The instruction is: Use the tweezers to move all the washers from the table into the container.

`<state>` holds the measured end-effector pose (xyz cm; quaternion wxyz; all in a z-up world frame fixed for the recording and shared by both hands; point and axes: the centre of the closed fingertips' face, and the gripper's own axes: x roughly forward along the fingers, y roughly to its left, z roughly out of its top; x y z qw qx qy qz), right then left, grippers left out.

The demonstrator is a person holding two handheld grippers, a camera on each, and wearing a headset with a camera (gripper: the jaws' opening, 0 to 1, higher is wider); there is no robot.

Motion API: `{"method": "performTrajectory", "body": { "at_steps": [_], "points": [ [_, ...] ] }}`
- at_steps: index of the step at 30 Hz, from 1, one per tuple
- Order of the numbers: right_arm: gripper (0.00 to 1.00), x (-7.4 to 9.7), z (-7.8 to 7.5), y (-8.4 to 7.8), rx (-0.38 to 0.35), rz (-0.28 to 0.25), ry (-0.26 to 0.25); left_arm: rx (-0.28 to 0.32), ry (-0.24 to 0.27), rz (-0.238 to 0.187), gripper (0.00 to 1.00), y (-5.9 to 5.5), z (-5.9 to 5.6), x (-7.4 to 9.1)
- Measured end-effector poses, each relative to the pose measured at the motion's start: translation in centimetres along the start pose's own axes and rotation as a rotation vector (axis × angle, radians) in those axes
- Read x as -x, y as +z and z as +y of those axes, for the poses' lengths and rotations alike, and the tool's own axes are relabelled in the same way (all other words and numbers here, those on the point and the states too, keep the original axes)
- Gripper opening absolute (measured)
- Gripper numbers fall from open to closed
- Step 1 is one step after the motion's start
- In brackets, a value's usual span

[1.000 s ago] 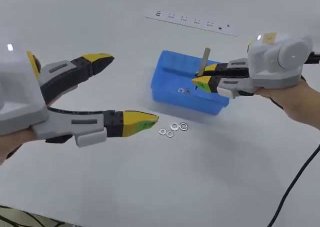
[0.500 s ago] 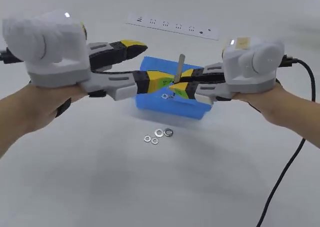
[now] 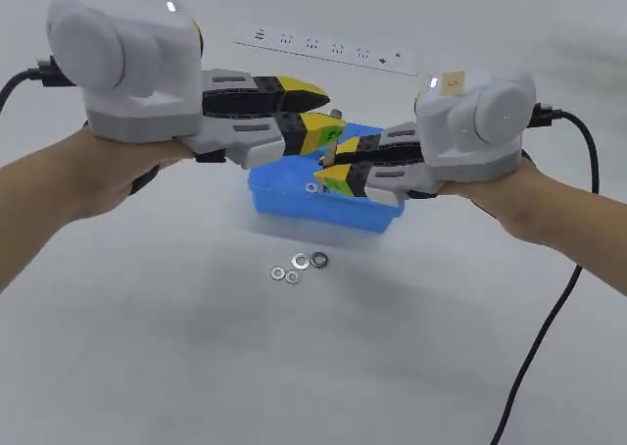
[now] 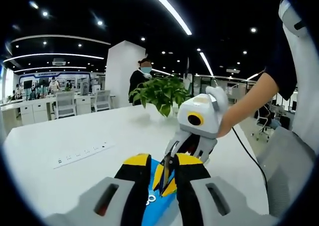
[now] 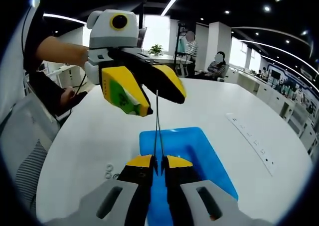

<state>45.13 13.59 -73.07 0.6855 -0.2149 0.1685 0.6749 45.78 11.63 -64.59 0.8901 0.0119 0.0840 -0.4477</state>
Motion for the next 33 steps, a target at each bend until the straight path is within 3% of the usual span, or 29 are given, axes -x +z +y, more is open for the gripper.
{"method": "performTrajectory", "body": {
  "at_steps": [5,8,15,18,27,33],
  "points": [
    [0.1,-0.1,0.2,0.1,0.003,-0.003,0.013,0.004,-0.082,0.014,0.14,0.0,-1.0,-0.4],
    [0.1,0.0,0.3,0.1,0.007,-0.003,0.02,-0.033,-0.099,0.045,0.1,-0.3,-1.0,-0.6],
    [0.1,0.1,0.4,-0.1,0.017,0.005,0.025,-0.081,-0.15,0.069,0.07,-0.4,-1.4,-0.7],
    [0.11,0.2,0.5,-0.2,0.022,0.012,0.025,-0.146,-0.138,0.083,0.05,-0.5,-1.2,-0.6],
    [0.13,0.4,0.6,0.5,0.018,0.004,0.007,-0.185,-0.146,0.079,0.04,0.0,-1.6,-0.5],
    [0.22,0.7,1.0,0.7,0.014,0.01,-0.003,-0.214,-0.137,0.073,0.04,0.6,-1.7,-0.1]
  ]
}}
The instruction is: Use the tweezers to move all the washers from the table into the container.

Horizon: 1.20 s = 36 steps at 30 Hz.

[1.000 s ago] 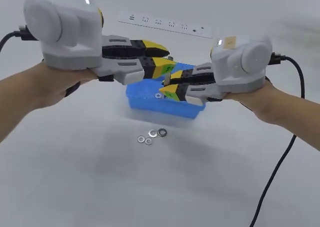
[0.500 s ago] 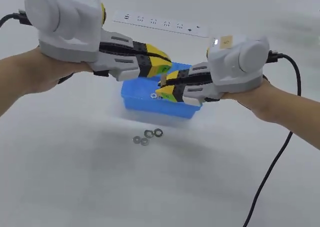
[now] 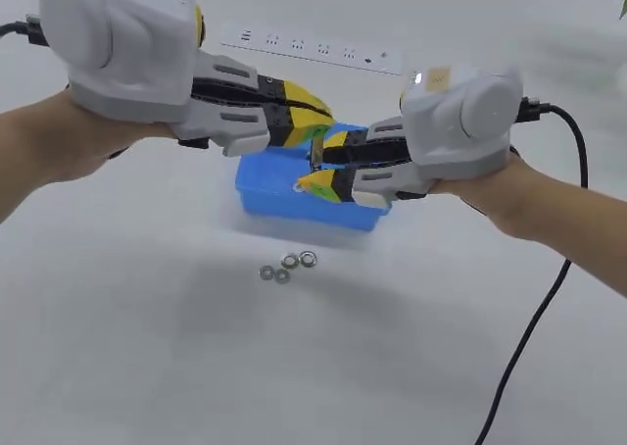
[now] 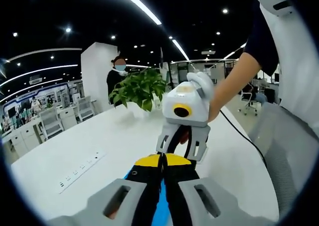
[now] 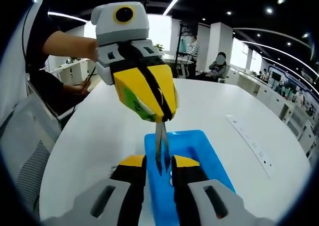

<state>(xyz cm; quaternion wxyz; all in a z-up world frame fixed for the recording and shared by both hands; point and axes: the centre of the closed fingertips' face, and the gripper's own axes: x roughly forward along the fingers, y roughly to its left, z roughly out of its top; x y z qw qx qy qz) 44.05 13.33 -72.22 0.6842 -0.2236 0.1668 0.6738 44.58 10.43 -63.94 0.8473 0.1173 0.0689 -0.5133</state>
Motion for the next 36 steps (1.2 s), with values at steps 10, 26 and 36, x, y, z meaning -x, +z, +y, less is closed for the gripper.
{"method": "performTrajectory", "body": {
  "at_steps": [10,26,36],
  "points": [
    [0.37,1.6,-0.3,0.0,-0.03,-0.008,-0.101,-0.1,-0.017,0.02,0.04,1.8,-2.7,0.6],
    [0.54,4.4,1.8,-0.6,-0.09,-0.009,-0.203,-0.085,0.046,-0.027,0.04,2.6,-5.0,2.2],
    [0.64,5.9,3.3,-2.4,-0.199,-0.031,-0.245,-0.042,0.072,-0.086,0.04,1.9,-6.1,3.7]
  ]
}}
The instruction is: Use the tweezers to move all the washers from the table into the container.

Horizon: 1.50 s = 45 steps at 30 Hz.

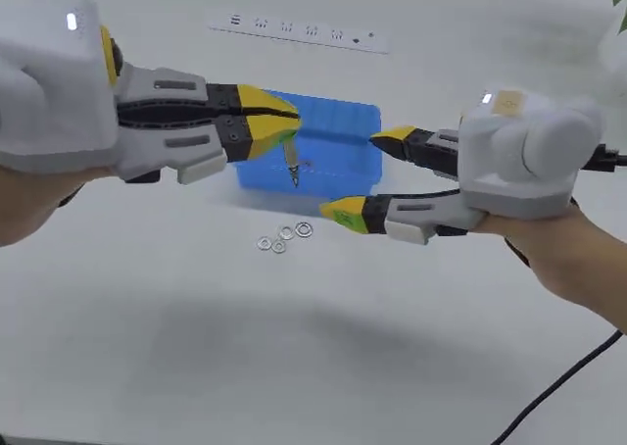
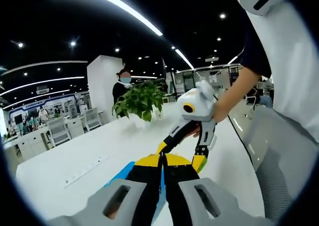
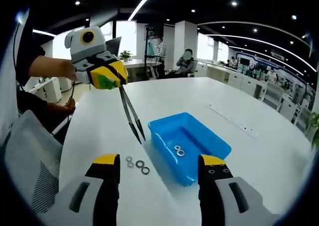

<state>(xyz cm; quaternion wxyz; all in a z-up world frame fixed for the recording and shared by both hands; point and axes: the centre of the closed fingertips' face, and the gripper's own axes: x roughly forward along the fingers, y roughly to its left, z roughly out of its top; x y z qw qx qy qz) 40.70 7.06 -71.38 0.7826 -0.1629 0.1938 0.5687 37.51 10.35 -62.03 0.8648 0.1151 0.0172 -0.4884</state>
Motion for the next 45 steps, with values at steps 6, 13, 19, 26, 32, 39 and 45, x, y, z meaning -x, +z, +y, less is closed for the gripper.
{"method": "performTrajectory", "body": {
  "at_steps": [6,13,19,26,32,39,45],
  "points": [
    [0.68,1.2,1.3,-1.8,-0.033,0.026,0.005,0.016,-0.014,0.028,0.04,-1.6,-0.9,0.6],
    [0.8,2.2,2.9,-2.6,-0.07,0.019,-0.014,0.039,-0.026,0.04,0.04,-2.8,-1.9,0.9],
    [0.9,2.0,4.4,-3.2,-0.067,0.046,0.011,0.048,-0.024,0.039,0.04,-3.7,-2.1,1.1],
    [1.0,1.1,6.1,-3.5,-0.053,0.057,0.053,0.075,-0.029,0.062,0.04,-5.2,-2.4,1.4],
    [1.0,0.3,7.4,-3.8,-0.056,0.062,0.084,0.09,-0.028,0.069,0.04,-5.7,-2.5,1.6],
    [1.0,0.0,8.2,-3.6,-0.092,0.05,0.092,0.099,-0.037,0.069,0.04,-5.9,-2.6,1.1],
    [1.0,0.0,8.6,-3.6,-0.115,0.043,0.099,0.094,-0.049,0.074,0.04,-6.2,-2.8,0.6]
  ]
}}
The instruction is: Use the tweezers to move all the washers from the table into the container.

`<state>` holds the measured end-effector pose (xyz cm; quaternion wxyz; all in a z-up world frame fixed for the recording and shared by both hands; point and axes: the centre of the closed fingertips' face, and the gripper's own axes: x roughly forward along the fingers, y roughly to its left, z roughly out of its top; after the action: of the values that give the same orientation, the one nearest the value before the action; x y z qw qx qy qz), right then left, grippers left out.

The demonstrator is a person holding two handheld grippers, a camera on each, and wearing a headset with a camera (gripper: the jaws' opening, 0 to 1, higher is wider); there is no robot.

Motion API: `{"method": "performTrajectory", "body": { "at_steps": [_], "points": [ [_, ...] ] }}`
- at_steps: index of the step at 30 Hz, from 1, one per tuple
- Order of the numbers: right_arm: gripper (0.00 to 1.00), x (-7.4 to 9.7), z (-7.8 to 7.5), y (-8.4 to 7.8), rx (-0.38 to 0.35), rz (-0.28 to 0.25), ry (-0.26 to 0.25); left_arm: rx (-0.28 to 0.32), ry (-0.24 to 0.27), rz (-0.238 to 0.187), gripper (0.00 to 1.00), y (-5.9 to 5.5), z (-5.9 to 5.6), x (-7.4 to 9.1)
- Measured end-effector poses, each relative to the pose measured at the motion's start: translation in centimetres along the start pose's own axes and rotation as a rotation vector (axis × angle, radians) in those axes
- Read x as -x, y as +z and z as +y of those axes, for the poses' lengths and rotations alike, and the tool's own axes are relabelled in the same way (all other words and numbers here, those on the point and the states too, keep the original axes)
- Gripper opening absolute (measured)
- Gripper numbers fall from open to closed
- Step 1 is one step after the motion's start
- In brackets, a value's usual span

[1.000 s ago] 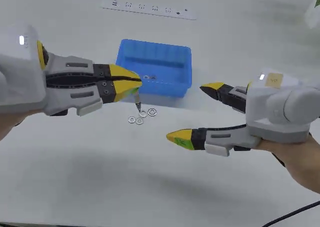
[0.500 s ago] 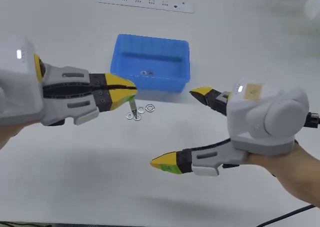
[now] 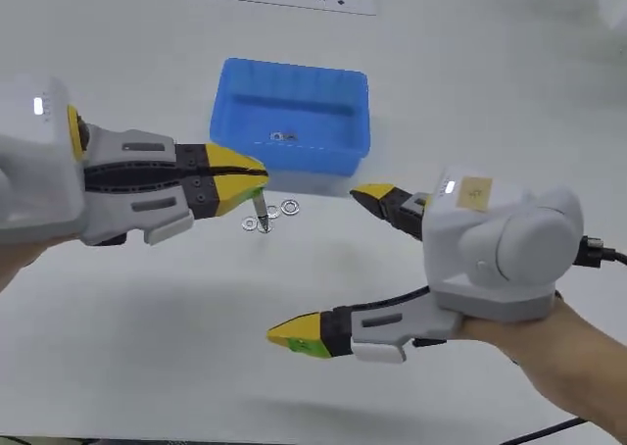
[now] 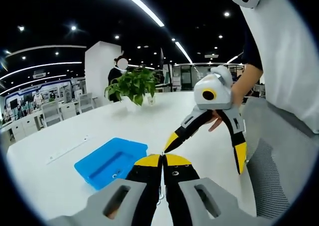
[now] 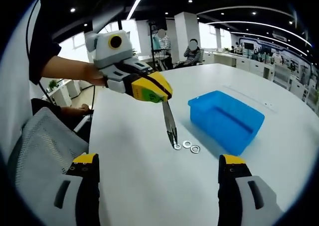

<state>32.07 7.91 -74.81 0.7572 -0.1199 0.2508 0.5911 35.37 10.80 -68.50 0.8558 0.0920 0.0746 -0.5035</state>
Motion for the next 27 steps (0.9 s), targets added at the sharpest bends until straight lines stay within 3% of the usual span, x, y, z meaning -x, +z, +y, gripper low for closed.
{"method": "performTrajectory", "body": {
  "at_steps": [16,21,27],
  "points": [
    [0.98,-0.2,0.3,0.2,-0.004,0.002,0.019,0.016,0.003,-0.001,0.04,-0.5,0.0,-0.3],
    [0.94,-1.2,0.8,0.5,0.024,0.012,0.058,-0.01,-0.025,0.042,0.04,-0.5,0.0,-0.4],
    [0.84,-2.4,0.2,1.4,0.05,0.007,0.077,-0.034,-0.05,0.094,0.04,-0.6,-0.5,-0.5]
  ]
}}
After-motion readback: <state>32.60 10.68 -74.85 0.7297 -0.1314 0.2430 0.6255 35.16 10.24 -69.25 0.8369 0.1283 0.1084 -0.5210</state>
